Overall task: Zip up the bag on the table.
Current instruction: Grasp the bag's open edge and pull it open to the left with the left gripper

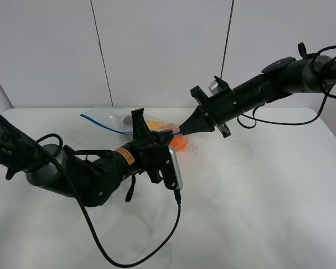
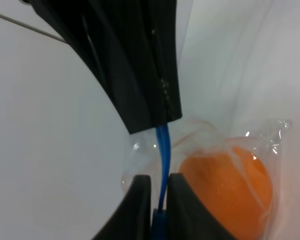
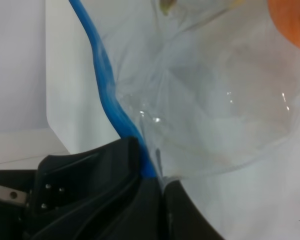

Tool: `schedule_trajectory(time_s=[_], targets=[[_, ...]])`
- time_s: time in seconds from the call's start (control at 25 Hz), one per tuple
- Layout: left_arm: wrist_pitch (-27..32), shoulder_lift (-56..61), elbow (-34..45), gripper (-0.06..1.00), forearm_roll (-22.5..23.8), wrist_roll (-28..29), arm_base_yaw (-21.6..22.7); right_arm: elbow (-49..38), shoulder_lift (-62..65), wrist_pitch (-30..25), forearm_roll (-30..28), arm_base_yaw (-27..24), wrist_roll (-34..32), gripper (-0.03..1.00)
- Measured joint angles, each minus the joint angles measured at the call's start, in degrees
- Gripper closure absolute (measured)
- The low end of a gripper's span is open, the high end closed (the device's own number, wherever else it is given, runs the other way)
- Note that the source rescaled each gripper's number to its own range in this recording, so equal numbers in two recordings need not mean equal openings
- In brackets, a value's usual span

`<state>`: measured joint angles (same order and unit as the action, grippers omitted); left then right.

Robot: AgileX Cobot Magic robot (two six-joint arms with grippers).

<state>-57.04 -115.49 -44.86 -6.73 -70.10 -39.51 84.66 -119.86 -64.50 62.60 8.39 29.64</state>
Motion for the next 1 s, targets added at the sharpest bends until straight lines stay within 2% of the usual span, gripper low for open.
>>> schedule_trajectory(time_s=[0.36, 1.0], targets=[[0.0, 0.0, 0.0, 0.94, 1.93, 0.0, 3.31, 0.07, 0.0, 0.91, 0.74, 0.11, -0.05, 0.97], [-0.22, 0.0, 0.0, 0.94, 3.43, 0.0, 19.42, 0.07, 0.0, 1.11, 1.78, 0.24, -0.05, 0.97]])
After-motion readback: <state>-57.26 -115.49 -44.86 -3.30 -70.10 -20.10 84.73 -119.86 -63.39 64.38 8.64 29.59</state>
